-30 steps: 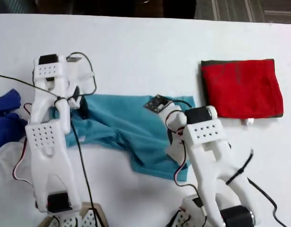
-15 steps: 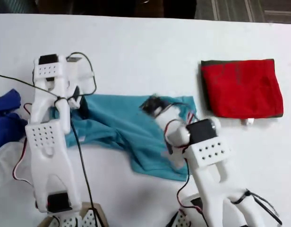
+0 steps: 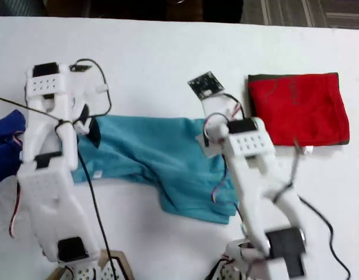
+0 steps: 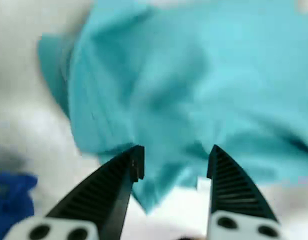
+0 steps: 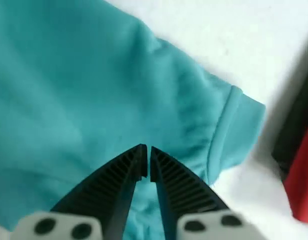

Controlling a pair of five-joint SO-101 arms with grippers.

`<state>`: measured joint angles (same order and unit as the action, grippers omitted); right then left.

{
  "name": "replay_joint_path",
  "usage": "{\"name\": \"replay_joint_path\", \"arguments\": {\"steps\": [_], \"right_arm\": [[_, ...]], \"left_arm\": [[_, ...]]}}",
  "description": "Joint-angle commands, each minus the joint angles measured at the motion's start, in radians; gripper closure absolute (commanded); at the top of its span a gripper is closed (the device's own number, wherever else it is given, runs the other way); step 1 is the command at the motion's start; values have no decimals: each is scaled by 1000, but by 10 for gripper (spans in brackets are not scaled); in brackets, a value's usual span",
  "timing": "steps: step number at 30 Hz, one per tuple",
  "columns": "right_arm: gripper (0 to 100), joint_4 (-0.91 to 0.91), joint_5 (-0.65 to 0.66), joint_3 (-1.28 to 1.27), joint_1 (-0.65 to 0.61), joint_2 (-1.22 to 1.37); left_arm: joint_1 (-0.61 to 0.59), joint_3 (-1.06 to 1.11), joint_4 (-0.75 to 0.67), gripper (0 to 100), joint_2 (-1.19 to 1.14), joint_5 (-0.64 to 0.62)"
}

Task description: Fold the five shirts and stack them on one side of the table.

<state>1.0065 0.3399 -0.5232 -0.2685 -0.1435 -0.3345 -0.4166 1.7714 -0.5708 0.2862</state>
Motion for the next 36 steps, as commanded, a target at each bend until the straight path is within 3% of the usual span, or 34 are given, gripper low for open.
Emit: {"name": "replay_joint_path", "arguments": {"steps": [1, 9, 15, 25, 36], "right_arm": [[978, -21, -9, 166, 2, 186], [978, 44, -9, 385, 10, 432], [975, 41, 0, 509, 107, 562], [978, 165, 63, 868, 151, 828], [978, 483, 63, 1240, 131, 891]], "left_arm": [[-5, 171, 8, 774, 212, 31], [-2, 522, -222, 774, 267, 64], [-89, 556, -313, 774, 201, 126], [-163, 541, -298, 774, 163, 227], [-147, 145, -8, 774, 161, 222]]}}
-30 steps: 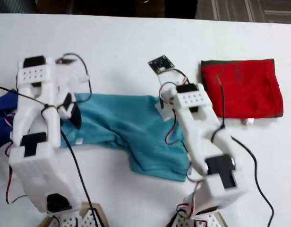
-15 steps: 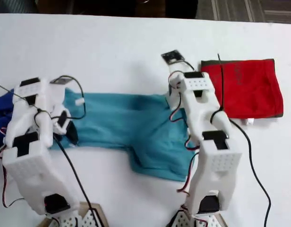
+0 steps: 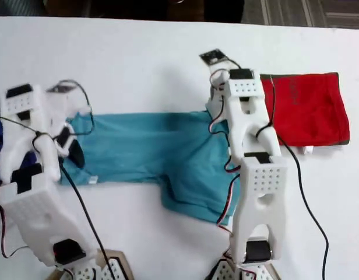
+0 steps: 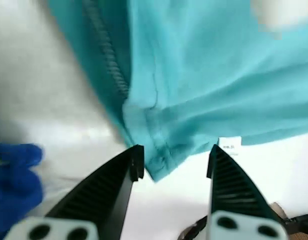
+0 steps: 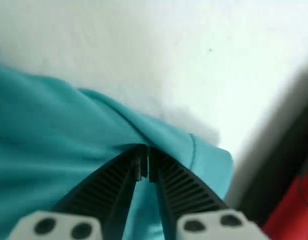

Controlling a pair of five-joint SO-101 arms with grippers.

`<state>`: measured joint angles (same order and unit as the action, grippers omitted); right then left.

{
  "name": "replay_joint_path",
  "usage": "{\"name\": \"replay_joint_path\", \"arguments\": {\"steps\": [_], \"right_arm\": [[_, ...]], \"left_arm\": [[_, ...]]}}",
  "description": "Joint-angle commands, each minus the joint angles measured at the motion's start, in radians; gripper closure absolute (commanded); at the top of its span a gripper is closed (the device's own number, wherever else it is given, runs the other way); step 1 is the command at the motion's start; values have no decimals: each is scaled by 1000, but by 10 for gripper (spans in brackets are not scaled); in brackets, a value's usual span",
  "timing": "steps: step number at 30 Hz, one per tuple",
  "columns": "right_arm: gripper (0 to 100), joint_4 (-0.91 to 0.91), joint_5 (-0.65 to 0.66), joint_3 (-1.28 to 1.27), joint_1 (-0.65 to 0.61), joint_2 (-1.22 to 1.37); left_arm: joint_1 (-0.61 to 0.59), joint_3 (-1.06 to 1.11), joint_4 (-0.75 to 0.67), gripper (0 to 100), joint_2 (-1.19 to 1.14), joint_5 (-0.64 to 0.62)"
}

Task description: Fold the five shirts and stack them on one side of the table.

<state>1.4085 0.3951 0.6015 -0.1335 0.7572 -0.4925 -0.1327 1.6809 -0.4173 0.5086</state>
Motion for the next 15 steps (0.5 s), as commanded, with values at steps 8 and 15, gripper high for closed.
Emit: {"name": "replay_joint_path", "arguments": {"steps": [8, 15], "right_arm": [[978, 283, 2, 233, -62, -105], [978, 246, -35, -63, -122, -302]], "left_arm": [[71, -303, -29, 771, -83, -107], [100, -588, -89, 771, -362, -261]]}}
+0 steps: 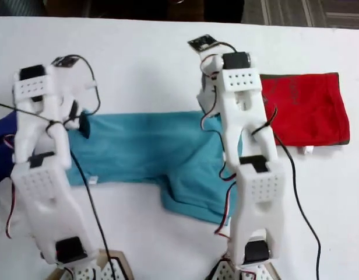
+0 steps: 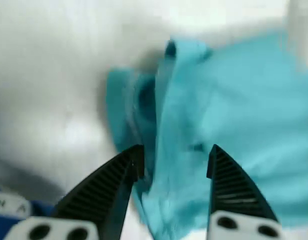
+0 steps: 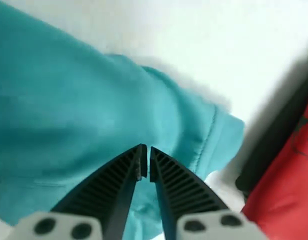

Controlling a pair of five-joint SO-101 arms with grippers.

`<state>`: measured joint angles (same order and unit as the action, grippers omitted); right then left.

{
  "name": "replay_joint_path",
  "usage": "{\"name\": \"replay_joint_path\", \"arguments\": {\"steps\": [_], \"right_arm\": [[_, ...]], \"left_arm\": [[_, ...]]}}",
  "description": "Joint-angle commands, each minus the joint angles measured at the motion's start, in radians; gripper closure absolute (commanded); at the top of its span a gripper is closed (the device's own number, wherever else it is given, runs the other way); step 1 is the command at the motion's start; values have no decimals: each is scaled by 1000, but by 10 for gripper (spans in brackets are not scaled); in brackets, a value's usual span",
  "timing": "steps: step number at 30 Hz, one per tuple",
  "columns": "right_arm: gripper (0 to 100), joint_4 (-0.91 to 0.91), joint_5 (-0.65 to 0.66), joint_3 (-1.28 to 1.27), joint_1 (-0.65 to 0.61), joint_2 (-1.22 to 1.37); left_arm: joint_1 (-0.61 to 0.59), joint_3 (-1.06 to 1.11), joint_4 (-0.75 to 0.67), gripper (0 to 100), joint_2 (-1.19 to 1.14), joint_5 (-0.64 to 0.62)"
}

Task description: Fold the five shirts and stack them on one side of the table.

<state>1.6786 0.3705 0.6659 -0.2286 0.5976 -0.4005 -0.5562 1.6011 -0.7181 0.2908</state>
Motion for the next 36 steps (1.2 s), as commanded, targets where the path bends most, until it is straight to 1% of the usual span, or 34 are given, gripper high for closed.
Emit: {"name": "replay_joint_path", "arguments": {"steps": [1, 6, 8, 10, 12, 18, 21, 23, 27, 30, 33, 36], "right_arm": [[978, -59, -11, -212, -30, -185], [979, -358, -5, -760, -31, -466], [979, -481, 26, -979, -31, -564], [979, -602, 52, -1148, -28, -636], [979, -671, 63, -1241, -27, -659], [979, -684, 68, -1254, -13, -582], [979, -685, 68, -1243, 16, -552], [979, -685, 68, -1240, 28, -545], [979, -685, 68, -1240, 41, -547], [979, -684, 68, -1241, 42, -544], [979, -670, 68, -1241, 42, -542], [979, -659, 68, -1241, 44, -541]], "left_arm": [[3, -226, 5, 771, -98, -43], [-54, -518, 109, 771, -275, -40], [-75, -621, 143, 771, -339, -40], [-83, -711, 175, 771, -388, -41], [-83, -771, 186, 771, -413, -46], [-64, -782, 186, 772, -385, -51], [-57, -788, 186, 771, -342, -109], [-29, -786, 181, 771, -316, -135], [17, -782, 146, 771, -341, -210], [11, -789, 94, 773, -396, -258], [-25, -789, 60, 774, -430, -296], [-55, -788, 38, 774, -443, -302]]}}
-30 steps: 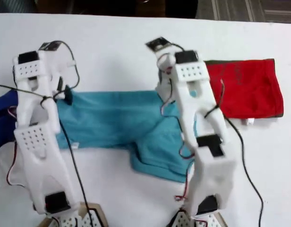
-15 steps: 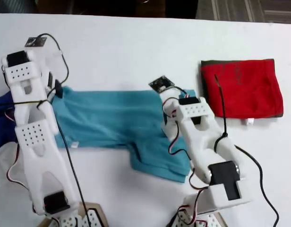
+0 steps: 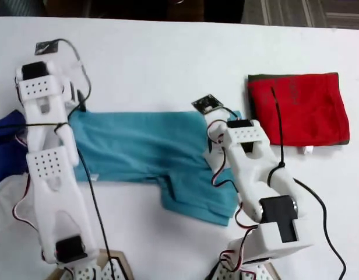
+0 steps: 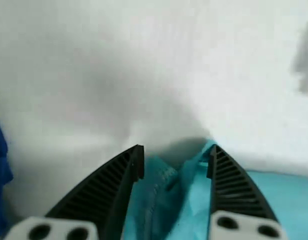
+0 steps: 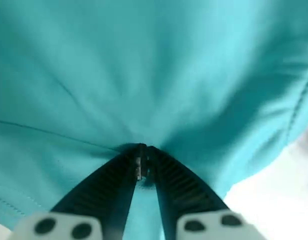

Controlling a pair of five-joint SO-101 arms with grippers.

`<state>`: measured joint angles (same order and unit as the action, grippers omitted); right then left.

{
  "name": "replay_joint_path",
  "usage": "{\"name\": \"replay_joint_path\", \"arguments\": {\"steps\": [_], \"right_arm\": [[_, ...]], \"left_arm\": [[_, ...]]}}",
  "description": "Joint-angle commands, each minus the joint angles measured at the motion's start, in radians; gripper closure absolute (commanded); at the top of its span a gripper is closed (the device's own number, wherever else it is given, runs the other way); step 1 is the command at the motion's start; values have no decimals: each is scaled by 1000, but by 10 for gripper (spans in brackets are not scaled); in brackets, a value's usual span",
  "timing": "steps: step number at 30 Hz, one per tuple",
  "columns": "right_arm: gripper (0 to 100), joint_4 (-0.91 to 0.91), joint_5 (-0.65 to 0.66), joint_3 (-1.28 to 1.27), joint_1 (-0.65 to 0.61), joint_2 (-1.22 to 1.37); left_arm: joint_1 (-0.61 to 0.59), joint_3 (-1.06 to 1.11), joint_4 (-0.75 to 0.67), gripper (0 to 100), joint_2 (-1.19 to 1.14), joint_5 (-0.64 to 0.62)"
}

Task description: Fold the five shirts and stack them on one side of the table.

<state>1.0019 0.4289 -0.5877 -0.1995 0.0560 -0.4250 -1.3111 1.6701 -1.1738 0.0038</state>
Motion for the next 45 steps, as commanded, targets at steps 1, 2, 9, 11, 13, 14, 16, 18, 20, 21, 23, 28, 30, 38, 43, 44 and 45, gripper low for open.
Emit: {"name": "replay_joint_path", "arguments": {"steps": [1, 2, 9, 11, 13, 14, 16, 18, 20, 21, 23, 28, 30, 38, 43, 44, 45], "right_arm": [[979, 21, 8, 12, 15, 1], [979, 21, 6, 12, 15, -1], [979, 21, 3, 12, 15, -2], [979, 21, 3, 12, 15, -1], [979, 21, 3, 11, 15, -5], [979, 21, 3, 11, 15, -7], [979, 21, 3, 14, 15, -8], [979, 19, 2, 14, 12, -21], [979, 19, 0, 14, 5, -58], [979, 16, 0, 14, 5, -82], [979, 15, -15, 14, 5, -143], [979, 12, -49, 9, -8, -257], [979, -1, -49, 6, -28, -257], [979, -124, -49, -12, -79, -157], [979, -157, -49, -9, -73, -38], [979, -157, -49, -8, -73, -21], [979, -157, -49, -8, -73, -5]], "left_arm": [[-37, -27, -37, 774, 11, -15], [-44, -27, -41, 774, 9, -14], [-120, -36, -43, 774, 17, -25], [-147, -36, -43, 774, 15, -25], [-175, -36, -37, 774, 14, -25], [-189, -36, -32, 774, 17, -25], [-204, -41, -14, 774, 28, -20], [-206, -62, 31, 774, 48, -17], [-199, -97, 83, 773, 74, -17], [-187, -125, 109, 772, 87, -17], [-158, -140, 120, 772, 124, -3], [-25, -140, 117, 772, 184, 17], [41, -140, 117, 772, 184, 18], [143, -140, 101, 773, 89, 110], [60, -151, 101, 774, -64, 133], [40, -151, 101, 774, -81, 133], [20, -151, 101, 774, -87, 133]]}}
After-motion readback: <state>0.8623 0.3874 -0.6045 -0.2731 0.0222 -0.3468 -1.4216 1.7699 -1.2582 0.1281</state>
